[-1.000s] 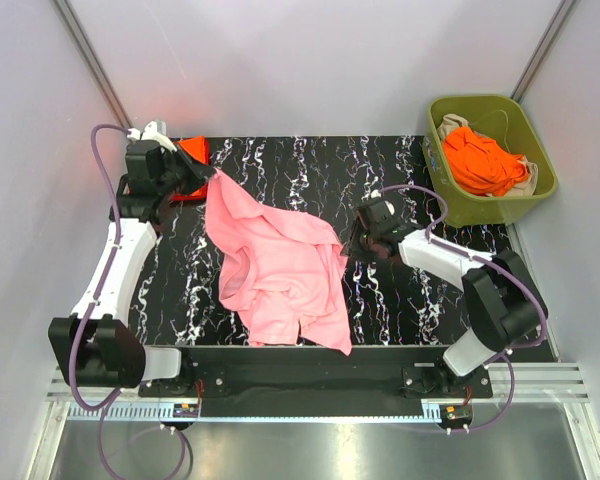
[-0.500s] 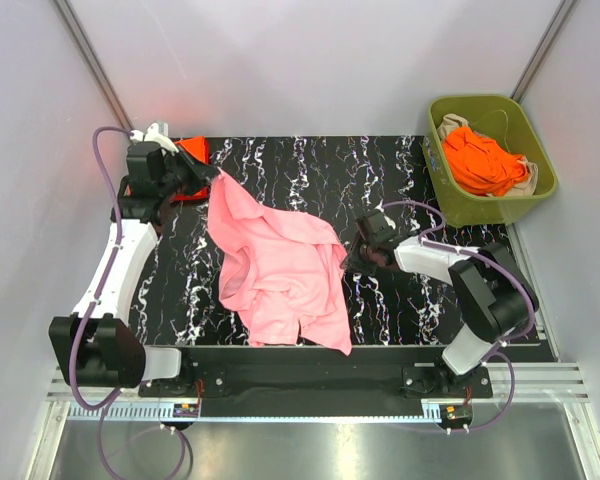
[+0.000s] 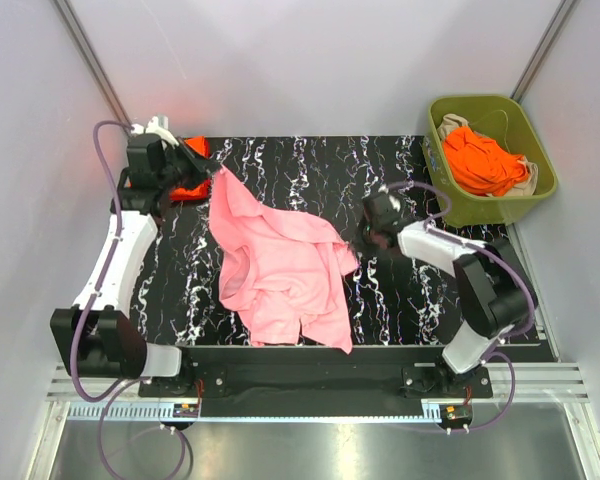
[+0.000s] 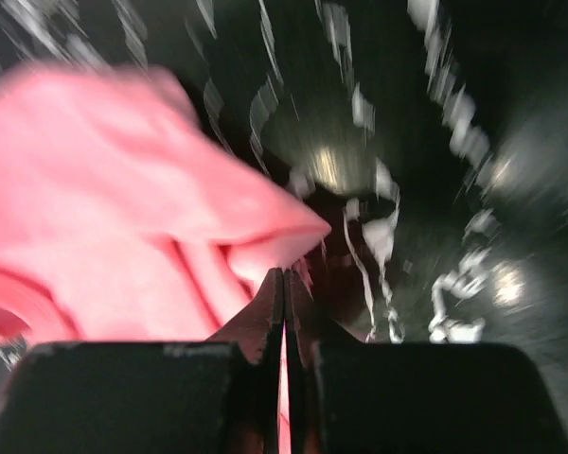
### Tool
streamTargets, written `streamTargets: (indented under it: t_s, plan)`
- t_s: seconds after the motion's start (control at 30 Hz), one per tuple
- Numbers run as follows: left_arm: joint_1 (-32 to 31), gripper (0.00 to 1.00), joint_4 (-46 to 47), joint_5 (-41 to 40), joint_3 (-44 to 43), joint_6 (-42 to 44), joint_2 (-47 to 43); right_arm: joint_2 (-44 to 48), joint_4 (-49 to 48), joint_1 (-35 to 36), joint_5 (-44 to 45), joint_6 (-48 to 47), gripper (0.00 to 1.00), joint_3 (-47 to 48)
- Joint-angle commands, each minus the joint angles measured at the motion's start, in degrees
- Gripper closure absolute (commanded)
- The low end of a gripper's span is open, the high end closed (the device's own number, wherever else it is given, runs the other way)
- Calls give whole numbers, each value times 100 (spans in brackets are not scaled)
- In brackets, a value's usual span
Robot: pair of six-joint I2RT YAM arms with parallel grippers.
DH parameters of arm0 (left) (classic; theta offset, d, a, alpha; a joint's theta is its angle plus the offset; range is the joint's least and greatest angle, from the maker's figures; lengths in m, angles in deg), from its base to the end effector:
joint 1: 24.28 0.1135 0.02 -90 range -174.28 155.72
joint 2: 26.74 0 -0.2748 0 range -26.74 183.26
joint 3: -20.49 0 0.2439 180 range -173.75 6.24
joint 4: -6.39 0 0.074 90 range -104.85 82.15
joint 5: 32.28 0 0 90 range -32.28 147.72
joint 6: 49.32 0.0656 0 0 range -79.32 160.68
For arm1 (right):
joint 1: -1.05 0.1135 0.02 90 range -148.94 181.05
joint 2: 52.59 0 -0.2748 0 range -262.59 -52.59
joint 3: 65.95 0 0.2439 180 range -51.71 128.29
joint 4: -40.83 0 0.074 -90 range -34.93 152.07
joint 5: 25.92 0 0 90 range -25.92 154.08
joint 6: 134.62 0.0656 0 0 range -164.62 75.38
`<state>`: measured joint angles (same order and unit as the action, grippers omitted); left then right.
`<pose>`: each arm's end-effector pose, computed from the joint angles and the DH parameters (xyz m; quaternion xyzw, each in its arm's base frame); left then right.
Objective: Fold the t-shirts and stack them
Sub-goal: Flatten the tshirt out
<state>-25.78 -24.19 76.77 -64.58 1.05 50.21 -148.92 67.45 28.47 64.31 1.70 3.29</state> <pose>0.3244 -0.0299 0.3637 -0.1808 0.8049 -0.3214 0.4649 0.3109 0.1610 0.1630 0.1566 0.9373 0.1853 0.2503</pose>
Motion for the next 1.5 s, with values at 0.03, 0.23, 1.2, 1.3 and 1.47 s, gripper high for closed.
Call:
streamTargets:
  t_s: [0.03, 0.23, 1.2, 1.3, 1.47]
  plan:
    - [44, 100, -131, -76, -1876, -193, 118, 1107, 1151, -597, 1408, -1640, 100, 2140]
    - [97, 100, -1011, -437, -3639, -150, 198, 1679, 1960, -940, 1858, -2952, 100, 3840]
    - [106, 100, -1759, -1473, 2328, 808, -3317, 3604, 3051, -923, -683, 424, 51, -1219]
    - [106, 100, -1741, -1387, 2337, 756, -3432, 3631, 2937, -923, -647, 1663, 52, -1657]
    - [106, 100, -1662, -1184, 2433, 747, -3283, 3481, 3304, -923, -386, 2809, 57, -1897]
